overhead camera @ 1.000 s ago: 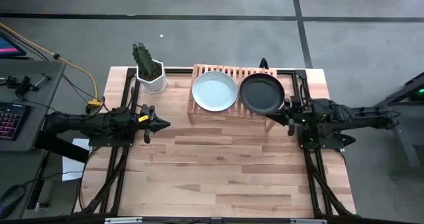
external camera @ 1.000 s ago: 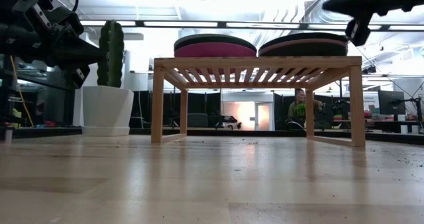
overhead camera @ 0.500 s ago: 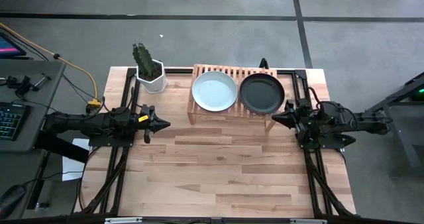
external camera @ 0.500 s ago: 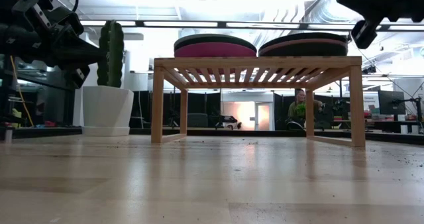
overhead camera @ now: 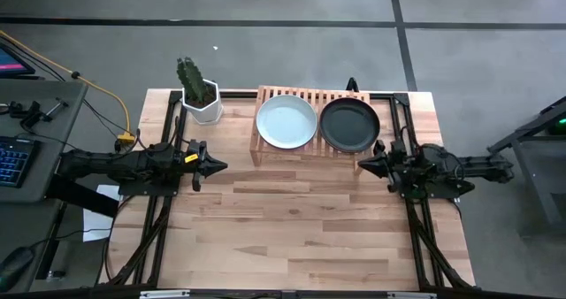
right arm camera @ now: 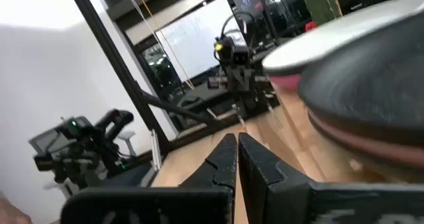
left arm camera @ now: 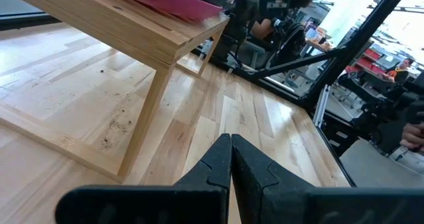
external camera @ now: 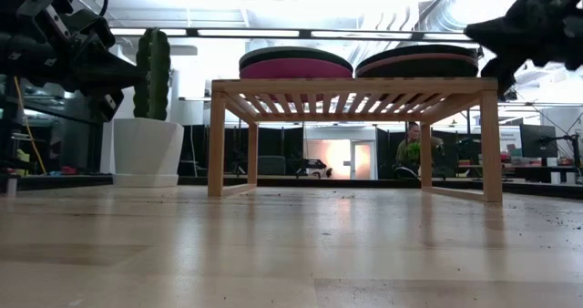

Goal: Place and stack plates onto a shelf
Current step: Return to Home Position

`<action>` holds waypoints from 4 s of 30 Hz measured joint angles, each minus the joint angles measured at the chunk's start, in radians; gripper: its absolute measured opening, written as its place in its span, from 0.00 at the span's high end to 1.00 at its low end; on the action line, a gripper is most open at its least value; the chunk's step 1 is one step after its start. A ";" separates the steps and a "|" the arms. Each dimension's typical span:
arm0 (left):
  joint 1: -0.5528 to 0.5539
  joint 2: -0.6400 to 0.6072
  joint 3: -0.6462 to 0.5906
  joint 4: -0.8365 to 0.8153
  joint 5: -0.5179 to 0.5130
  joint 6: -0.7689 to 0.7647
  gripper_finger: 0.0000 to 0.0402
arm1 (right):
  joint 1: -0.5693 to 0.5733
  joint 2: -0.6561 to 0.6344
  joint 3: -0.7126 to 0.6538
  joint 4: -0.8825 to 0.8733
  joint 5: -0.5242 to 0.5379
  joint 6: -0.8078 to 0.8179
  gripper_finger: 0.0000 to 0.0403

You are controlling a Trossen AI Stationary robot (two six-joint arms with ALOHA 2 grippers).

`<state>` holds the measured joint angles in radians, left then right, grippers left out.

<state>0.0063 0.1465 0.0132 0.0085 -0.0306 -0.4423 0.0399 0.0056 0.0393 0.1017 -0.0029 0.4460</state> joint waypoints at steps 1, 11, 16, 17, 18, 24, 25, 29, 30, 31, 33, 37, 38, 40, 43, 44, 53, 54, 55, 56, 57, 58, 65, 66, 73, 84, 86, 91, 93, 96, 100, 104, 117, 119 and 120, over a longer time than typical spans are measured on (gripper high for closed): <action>0.000 0.000 0.000 0.000 0.000 0.000 1.00 | 0.000 -0.001 -0.013 0.005 0.000 -0.004 1.00; 0.000 0.000 0.000 0.000 0.000 0.000 1.00 | 0.000 -0.001 -0.029 -0.046 -0.001 -0.060 1.00; 0.000 0.000 0.000 0.000 0.000 0.000 1.00 | 0.000 0.008 -0.028 -0.089 -0.002 -0.001 1.00; 0.000 0.000 0.000 0.000 0.000 0.000 1.00 | 0.000 0.008 -0.028 -0.090 -0.002 -0.002 1.00; 0.000 0.000 0.000 0.000 0.000 0.000 1.00 | 0.000 0.008 -0.028 -0.090 -0.002 -0.001 1.00; 0.000 0.000 0.000 0.000 0.000 0.000 1.00 | 0.000 0.008 -0.028 -0.090 -0.002 -0.001 1.00; 0.000 0.000 0.000 0.000 0.000 0.000 1.00 | 0.000 0.008 -0.028 -0.090 -0.002 -0.001 1.00; 0.000 0.000 0.000 0.000 0.000 0.000 1.00 | 0.000 0.008 -0.028 -0.091 -0.002 -0.001 1.00; 0.000 0.000 0.000 0.000 0.000 0.000 1.00 | 0.000 0.008 -0.028 -0.091 -0.002 -0.001 1.00; 0.000 0.000 0.000 0.000 0.000 0.000 1.00 | 0.000 0.008 -0.028 -0.091 -0.002 -0.001 1.00; 0.000 -0.001 0.000 0.000 0.000 0.000 1.00 | 0.000 0.008 -0.028 -0.092 -0.002 -0.001 1.00; -0.001 -0.059 0.000 -0.002 0.000 0.000 1.00 | 0.000 0.006 -0.028 -0.092 -0.002 -0.001 1.00; -0.001 -0.089 0.000 -0.001 0.000 0.000 1.00 | 0.000 0.005 -0.028 -0.092 -0.002 -0.001 1.00; -0.001 -0.143 0.001 0.008 0.000 0.000 1.00 | 0.000 0.007 -0.028 -0.092 -0.002 -0.001 1.00; -0.001 -0.143 0.000 0.031 -0.001 0.000 1.00 | 0.000 0.008 -0.028 -0.092 -0.002 -0.001 1.00; -0.004 -0.142 0.000 0.040 -0.003 0.000 1.00 | 0.000 0.008 -0.028 -0.092 -0.002 -0.001 1.00; -0.056 -0.143 0.000 0.004 -0.005 0.000 1.00 | 0.000 0.008 -0.028 -0.092 -0.002 -0.001 1.00; -0.062 -0.143 0.000 0.004 -0.005 0.000 1.00 | 0.000 0.008 -0.028 -0.092 -0.002 -0.001 1.00; -0.067 -0.143 0.000 0.005 -0.005 0.000 1.00 | 0.000 0.008 -0.028 -0.092 -0.002 -0.001 1.00; -0.071 -0.143 0.000 0.004 -0.005 0.000 1.00 | 0.000 0.008 -0.028 -0.092 -0.002 -0.001 1.00; -0.075 -0.142 0.000 0.004 -0.005 0.000 1.00 | 0.000 0.008 -0.028 -0.092 -0.002 -0.001 1.00; -0.076 -0.141 0.000 0.004 -0.005 0.000 1.00 | 0.000 0.008 -0.028 -0.092 -0.002 -0.001 1.00; -0.075 -0.139 0.000 0.004 -0.007 0.000 1.00 | 0.000 0.008 -0.028 -0.092 -0.002 -0.001 1.00; -0.075 -0.139 0.000 0.004 -0.007 0.000 1.00 | 0.000 0.008 -0.028 -0.092 -0.002 -0.001 1.00; -0.075 -0.139 0.000 0.004 -0.007 0.000 1.00 | 0.000 0.008 -0.028 -0.093 -0.002 -0.001 1.00; -0.075 -0.138 0.000 0.004 -0.007 0.000 1.00 | 0.000 0.008 -0.028 -0.093 -0.002 -0.001 1.00; -0.075 -0.138 0.000 0.004 -0.007 0.000 1.00 | 0.000 0.008 -0.028 -0.093 -0.002 -0.001 1.00; -0.075 -0.138 0.000 0.004 -0.007 0.000 1.00 | 0.000 0.008 -0.028 -0.093 -0.002 -0.001 1.00; -0.075 -0.138 0.000 0.004 -0.007 0.000 1.00 | 0.000 0.008 -0.028 -0.093 -0.002 -0.001 1.00; -0.075 -0.138 0.000 0.004 -0.007 0.000 1.00 | 0.000 0.008 -0.028 -0.093 -0.002 -0.001 1.00; -0.075 -0.138 0.000 0.004 -0.007 0.000 1.00 | 0.000 0.008 -0.028 -0.093 -0.002 -0.001 1.00; -0.075 -0.138 0.000 0.004 -0.007 0.000 1.00 | 0.000 0.008 -0.028 -0.093 -0.002 -0.001 1.00; -0.075 -0.138 0.000 0.004 -0.007 0.000 1.00 | 0.000 0.008 -0.028 -0.093 -0.001 -0.001 1.00; -0.075 -0.138 0.000 0.004 -0.007 0.000 1.00 | 0.000 0.008 -0.028 -0.093 -0.001 -0.001 1.00; -0.075 -0.138 0.000 0.004 -0.007 0.000 1.00 | 0.000 0.008 -0.028 -0.093 -0.001 -0.001 1.00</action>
<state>-0.0685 0.0082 0.0128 0.0120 -0.0372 -0.4423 0.0399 0.0132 0.0109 0.0090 -0.0040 0.4450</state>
